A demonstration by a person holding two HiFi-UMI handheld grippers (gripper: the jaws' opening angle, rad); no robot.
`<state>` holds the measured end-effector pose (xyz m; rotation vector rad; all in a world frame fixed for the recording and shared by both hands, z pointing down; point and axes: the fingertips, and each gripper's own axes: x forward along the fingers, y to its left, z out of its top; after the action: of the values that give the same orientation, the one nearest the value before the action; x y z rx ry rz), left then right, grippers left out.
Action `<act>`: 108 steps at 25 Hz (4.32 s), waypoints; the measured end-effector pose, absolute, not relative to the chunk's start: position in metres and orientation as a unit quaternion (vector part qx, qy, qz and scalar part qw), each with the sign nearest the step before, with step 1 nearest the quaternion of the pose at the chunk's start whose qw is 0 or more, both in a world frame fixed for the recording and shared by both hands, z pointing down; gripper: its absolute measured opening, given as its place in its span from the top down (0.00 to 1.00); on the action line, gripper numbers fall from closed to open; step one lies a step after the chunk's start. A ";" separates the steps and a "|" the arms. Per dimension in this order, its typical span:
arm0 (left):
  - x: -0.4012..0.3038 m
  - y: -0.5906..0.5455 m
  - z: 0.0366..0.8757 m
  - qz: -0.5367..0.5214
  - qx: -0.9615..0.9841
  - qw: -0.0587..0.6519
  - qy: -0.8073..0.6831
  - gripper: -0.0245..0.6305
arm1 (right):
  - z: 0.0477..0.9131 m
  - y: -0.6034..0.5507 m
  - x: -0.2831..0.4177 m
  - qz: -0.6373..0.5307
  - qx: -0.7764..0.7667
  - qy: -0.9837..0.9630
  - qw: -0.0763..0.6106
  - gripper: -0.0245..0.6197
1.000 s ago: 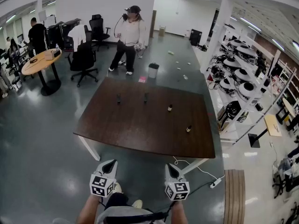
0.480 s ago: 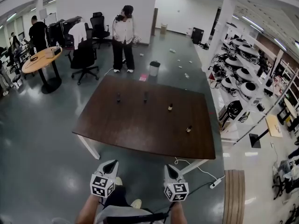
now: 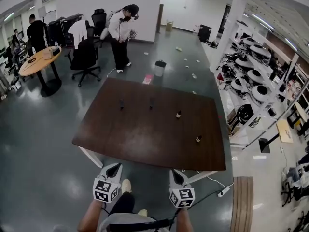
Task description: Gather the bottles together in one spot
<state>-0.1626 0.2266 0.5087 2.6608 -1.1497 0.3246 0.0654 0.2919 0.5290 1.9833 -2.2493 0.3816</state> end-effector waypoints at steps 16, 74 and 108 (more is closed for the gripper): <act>-0.177 0.092 0.493 0.106 0.911 0.108 -0.383 0.96 | 0.513 0.165 0.048 0.128 0.661 -0.736 0.072 0.96; -0.146 -0.089 0.608 0.144 0.896 0.156 -0.389 0.96 | 0.627 -0.078 0.079 0.149 0.628 -0.758 0.096 0.96; -0.166 -0.089 0.631 0.156 0.873 0.191 -0.421 0.96 | 0.718 -0.256 0.111 0.172 0.637 -0.736 0.150 0.67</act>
<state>-0.1659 -0.0887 0.6310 2.4514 -1.1818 0.4391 0.1111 -0.2558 0.7176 1.8305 -2.1148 0.4932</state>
